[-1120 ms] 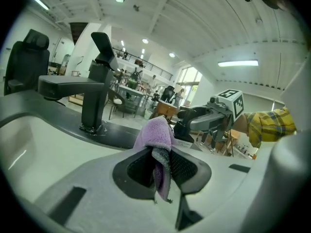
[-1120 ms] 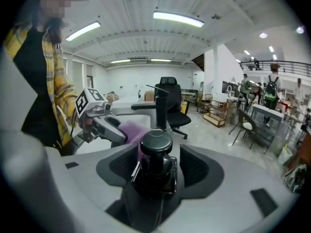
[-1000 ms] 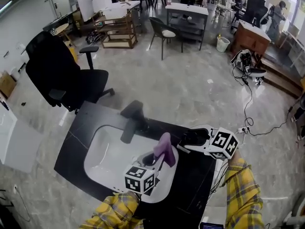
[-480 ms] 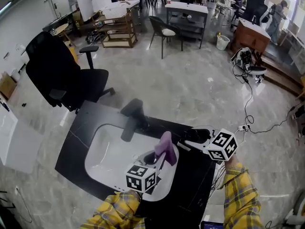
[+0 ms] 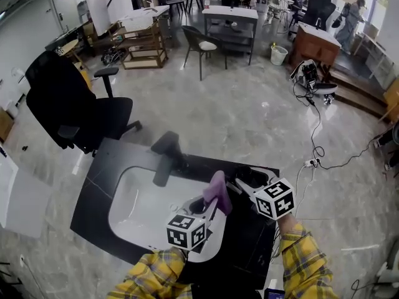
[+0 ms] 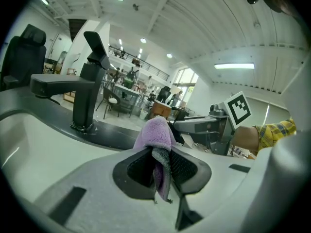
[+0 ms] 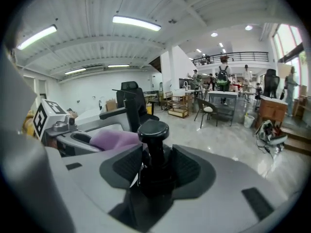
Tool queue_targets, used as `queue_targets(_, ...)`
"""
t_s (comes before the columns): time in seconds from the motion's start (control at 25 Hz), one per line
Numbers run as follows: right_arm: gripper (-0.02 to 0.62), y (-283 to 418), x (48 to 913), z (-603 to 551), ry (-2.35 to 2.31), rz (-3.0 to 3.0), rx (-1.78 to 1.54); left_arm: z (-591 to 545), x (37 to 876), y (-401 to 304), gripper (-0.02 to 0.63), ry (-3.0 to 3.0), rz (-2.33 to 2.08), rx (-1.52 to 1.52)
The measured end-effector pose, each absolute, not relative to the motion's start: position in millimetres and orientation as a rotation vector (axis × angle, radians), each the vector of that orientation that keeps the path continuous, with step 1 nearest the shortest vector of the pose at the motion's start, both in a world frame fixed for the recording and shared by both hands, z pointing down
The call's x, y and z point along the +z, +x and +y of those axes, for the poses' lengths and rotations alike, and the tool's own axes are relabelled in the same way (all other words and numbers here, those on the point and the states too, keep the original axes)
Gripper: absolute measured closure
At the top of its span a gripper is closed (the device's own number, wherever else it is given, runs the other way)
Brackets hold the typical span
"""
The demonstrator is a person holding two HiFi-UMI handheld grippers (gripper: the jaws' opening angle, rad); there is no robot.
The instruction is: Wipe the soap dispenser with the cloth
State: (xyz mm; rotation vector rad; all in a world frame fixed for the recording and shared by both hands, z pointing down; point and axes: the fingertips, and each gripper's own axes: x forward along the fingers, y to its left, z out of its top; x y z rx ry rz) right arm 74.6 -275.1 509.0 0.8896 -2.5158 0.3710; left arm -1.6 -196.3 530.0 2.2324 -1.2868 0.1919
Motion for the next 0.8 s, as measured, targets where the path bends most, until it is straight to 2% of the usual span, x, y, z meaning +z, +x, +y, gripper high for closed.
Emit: queue_targets(0.8,0.414,85.7,506.3,-258.0,1.71,-2.173,0.6,-185.3,516.6,-14.7,0.541,2.234,-1.265,0.137)
